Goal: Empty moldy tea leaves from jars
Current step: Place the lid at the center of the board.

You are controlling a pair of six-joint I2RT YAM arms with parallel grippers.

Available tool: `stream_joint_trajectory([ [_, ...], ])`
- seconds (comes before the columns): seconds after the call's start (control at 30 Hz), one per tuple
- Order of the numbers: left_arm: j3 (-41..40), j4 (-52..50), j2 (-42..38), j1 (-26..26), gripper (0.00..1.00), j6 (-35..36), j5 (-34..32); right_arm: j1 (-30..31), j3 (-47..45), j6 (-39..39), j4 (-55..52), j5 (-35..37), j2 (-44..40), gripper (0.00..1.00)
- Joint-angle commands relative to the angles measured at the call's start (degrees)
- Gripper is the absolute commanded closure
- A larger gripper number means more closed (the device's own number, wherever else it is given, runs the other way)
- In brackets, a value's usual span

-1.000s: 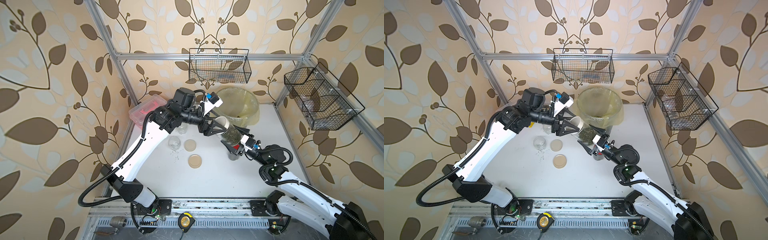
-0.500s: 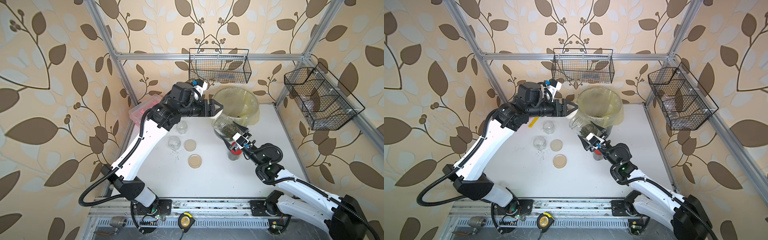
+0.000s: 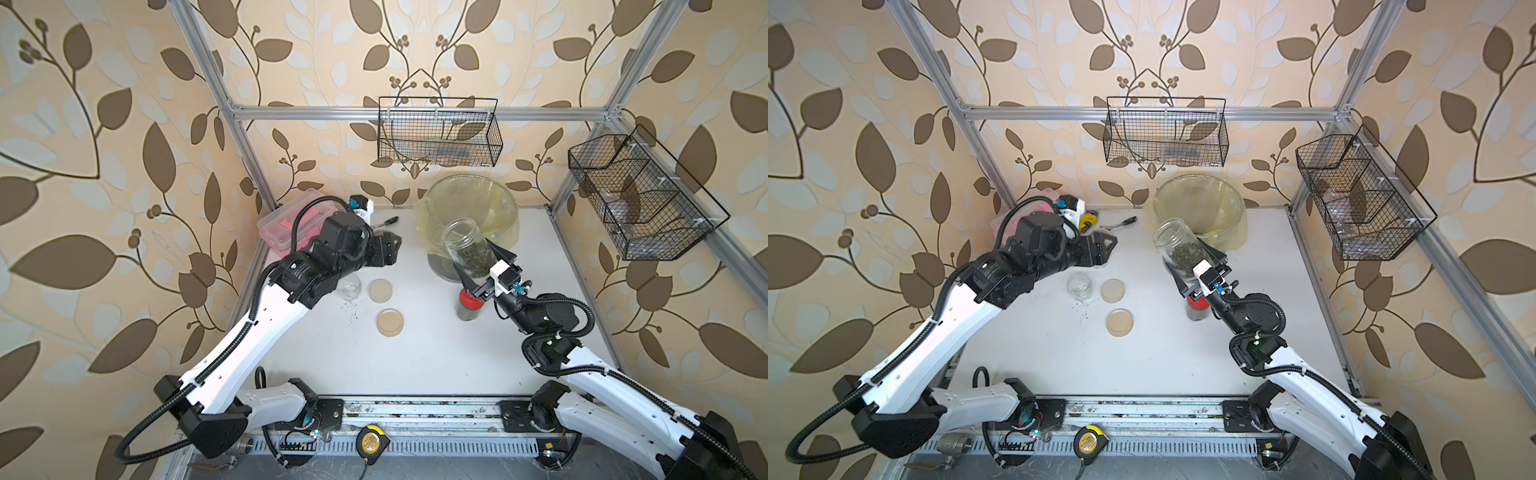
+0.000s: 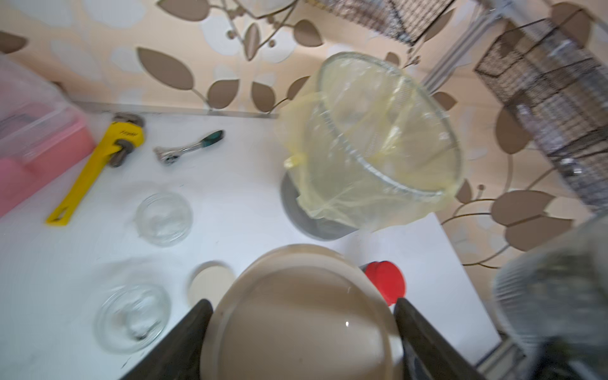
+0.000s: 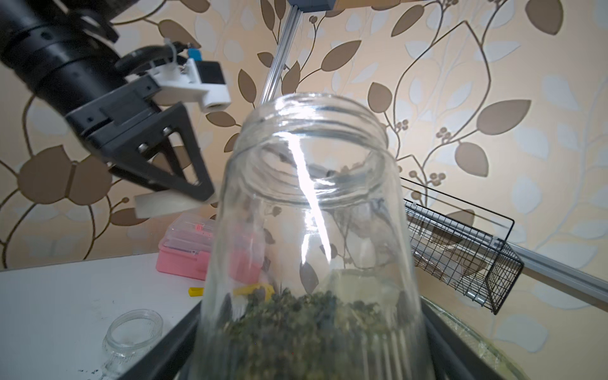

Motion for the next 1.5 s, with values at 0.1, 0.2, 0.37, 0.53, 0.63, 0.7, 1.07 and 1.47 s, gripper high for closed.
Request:
stream_joint_trajectory([
  [0.1,-19.35,4.14,-7.95,0.17,0.56,-8.08,-11.52,0.02,1.85,2.73,4.26,-0.27,-2.28,0.68],
  [0.2,-27.05,6.68,-8.0,0.11,0.56,-11.97,-12.16,0.06,2.41,2.44,3.3,-1.05,-1.84,0.68],
  [0.37,-33.81,9.81,-3.62,0.12,0.56,-17.3,-14.07,0.09,2.34,2.68,2.49,-1.44,-1.54,0.68],
  [0.53,-37.5,15.04,1.98,0.09,0.55,-19.15,-16.2,0.18,2.47,2.77,1.79,-1.76,-1.44,0.68],
  [0.63,-38.67,17.27,5.42,0.16,0.54,-20.72,-16.31,0.2,2.44,2.68,1.29,-1.79,-1.58,0.68],
  [0.7,-38.82,18.09,7.63,0.17,0.54,-21.54,-16.56,0.19,2.45,2.65,0.83,-1.83,-1.58,0.68],
  [1.07,-41.42,22.7,14.61,0.17,0.28,-22.42,-14.93,0.22,2.16,2.41,-0.08,-1.69,-2.11,0.68],
  [1.47,-40.84,21.21,10.02,0.15,0.01,-19.86,-15.61,0.06,2.5,3.16,-0.39,-1.35,-1.69,0.68],
])
